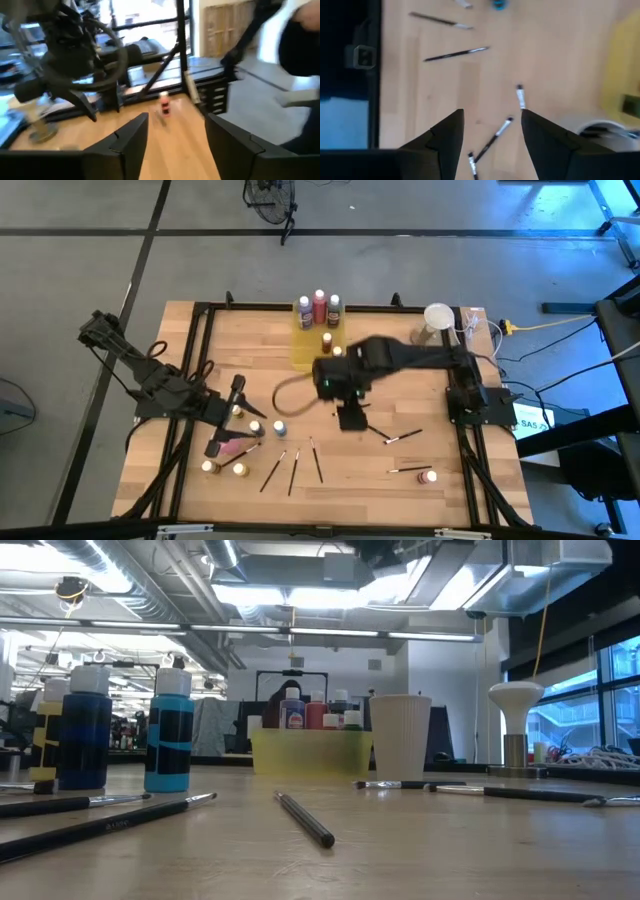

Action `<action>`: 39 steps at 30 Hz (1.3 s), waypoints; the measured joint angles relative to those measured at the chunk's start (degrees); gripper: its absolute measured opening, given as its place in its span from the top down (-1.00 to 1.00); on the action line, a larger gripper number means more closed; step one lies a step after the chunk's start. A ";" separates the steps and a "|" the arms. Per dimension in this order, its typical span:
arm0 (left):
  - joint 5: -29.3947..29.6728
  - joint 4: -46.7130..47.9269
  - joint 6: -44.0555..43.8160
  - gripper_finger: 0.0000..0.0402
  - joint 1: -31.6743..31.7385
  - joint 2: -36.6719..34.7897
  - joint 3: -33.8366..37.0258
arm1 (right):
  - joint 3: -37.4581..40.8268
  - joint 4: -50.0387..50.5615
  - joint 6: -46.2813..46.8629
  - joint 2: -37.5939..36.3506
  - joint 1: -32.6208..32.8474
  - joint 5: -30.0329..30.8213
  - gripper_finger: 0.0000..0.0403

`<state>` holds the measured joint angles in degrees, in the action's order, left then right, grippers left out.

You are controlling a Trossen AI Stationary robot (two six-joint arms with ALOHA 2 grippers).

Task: Pick & Place Paint Supplies
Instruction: Put the black paintbrush into the white cup

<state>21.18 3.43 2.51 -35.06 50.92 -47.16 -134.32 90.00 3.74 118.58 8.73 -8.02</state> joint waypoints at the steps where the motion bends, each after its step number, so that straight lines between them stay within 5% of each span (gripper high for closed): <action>1: -1.65 -0.63 0.11 -0.03 -0.12 0.02 0.00 | 0.00 0.02 0.14 0.00 1.39 0.00 0.00; 7: -5.11 -3.52 -0.63 -0.14 -0.25 0.35 -0.04 | 0.02 -0.05 7.36 0.00 9.84 1.30 0.00; 24: -18.65 -9.71 2.73 -0.15 -0.79 1.41 0.00 | 0.04 -6.24 33.05 0.22 31.85 32.36 0.00; 31: -17.81 -14.69 1.21 -0.41 -1.30 2.64 0.00 | 0.06 -8.24 39.60 2.92 35.73 33.52 0.00; 39: -17.80 -8.19 -1.39 -0.71 -1.31 2.60 0.00 | 0.07 -7.72 40.62 6.85 37.13 33.61 0.00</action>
<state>3.39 -4.76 1.12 -36.37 53.52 -47.16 -134.26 82.28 44.36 125.44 45.87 25.59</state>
